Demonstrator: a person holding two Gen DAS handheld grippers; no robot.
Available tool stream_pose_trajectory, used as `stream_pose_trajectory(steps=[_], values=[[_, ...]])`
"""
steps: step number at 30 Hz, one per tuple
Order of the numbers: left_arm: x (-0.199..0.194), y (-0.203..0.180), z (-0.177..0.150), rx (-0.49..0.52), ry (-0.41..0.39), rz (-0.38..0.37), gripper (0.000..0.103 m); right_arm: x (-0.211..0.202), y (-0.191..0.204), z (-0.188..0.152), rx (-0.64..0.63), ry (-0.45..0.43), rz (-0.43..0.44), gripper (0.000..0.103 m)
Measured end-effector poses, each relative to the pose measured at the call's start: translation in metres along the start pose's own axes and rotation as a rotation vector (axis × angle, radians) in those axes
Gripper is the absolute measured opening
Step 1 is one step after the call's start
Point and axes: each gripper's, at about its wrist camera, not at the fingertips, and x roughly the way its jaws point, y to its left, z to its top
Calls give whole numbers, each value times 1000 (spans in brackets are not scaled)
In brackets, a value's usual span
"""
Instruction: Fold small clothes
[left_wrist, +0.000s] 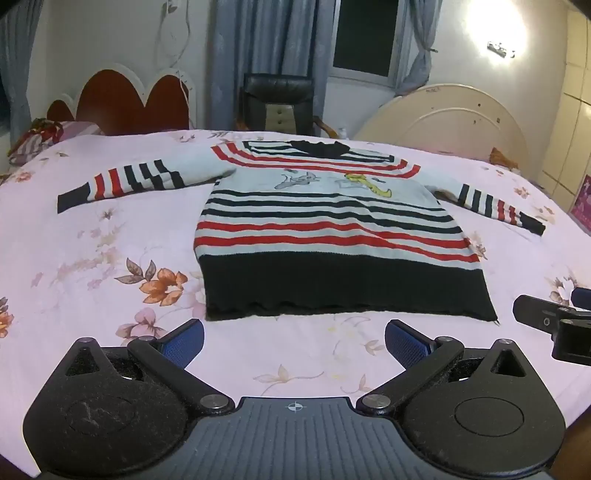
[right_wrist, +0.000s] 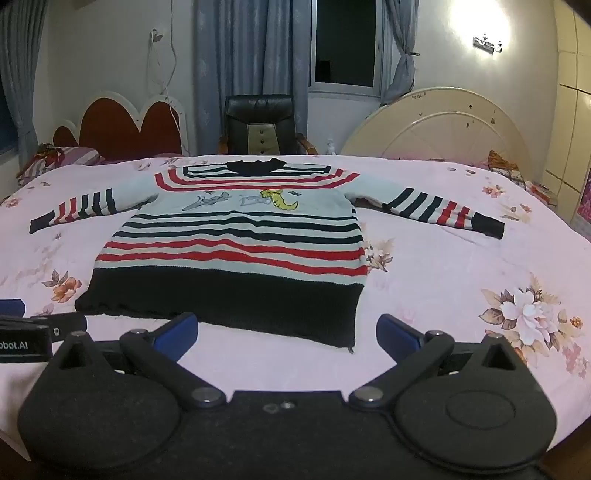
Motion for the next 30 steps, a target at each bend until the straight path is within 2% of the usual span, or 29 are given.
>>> stream_pose_trajectory(steps=[9,10,30], values=[[-4,0,-8,32,-26,25,103,0,-2,1,3,5,-2,102],[-1,-3,1,8,6,9,103,0,-2,0,3,3,-1,102],[4,6,2,-6,9,6,103,4,5,2,-9,1,17,102]])
